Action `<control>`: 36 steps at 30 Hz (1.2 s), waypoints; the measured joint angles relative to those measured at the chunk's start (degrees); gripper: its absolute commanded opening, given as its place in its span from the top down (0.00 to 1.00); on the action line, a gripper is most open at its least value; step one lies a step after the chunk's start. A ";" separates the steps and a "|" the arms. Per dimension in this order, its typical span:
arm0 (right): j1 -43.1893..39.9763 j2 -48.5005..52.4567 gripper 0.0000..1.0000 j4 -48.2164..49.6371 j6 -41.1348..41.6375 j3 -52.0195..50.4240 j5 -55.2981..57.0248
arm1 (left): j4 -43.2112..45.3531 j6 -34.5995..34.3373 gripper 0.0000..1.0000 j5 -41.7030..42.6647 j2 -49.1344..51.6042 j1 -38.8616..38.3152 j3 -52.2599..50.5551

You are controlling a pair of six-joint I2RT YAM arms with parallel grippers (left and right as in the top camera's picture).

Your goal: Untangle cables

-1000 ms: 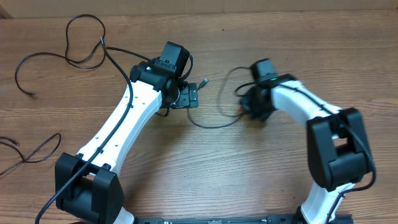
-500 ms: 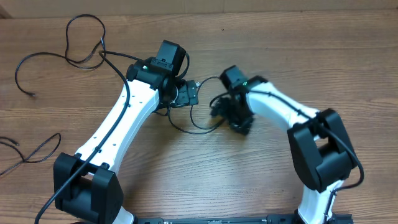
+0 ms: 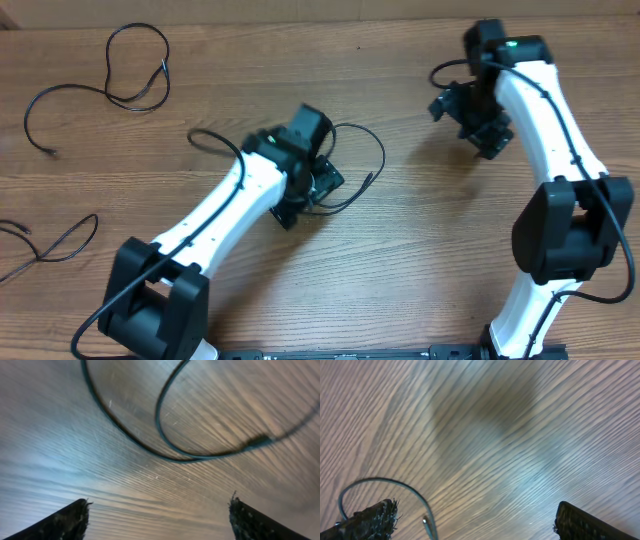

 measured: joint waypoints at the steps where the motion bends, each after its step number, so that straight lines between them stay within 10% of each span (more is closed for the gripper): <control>1: -0.83 0.02 0.00 -0.26 -1.16 0.00 -0.61 | 1.64 -3.54 0.08 0.00 0.02 -0.68 -1.46; 12: -1.75 0.00 0.00 -2.14 -9.68 0.00 -4.22 | 16.63 -31.15 0.19 -7.04 0.28 -5.38 -9.62; 26: -1.70 0.00 0.00 -3.41 -10.60 0.00 -4.55 | 23.19 -43.43 0.60 -4.09 7.78 -5.88 -9.01; 31: -1.70 0.02 0.00 -3.41 -10.78 0.00 -4.55 | 21.33 -44.81 0.96 -2.73 8.13 -5.88 -8.96; 36: -1.70 0.00 0.00 -3.39 -10.78 0.00 -4.57 | 17.97 -41.42 0.96 -2.78 8.79 -5.29 -7.89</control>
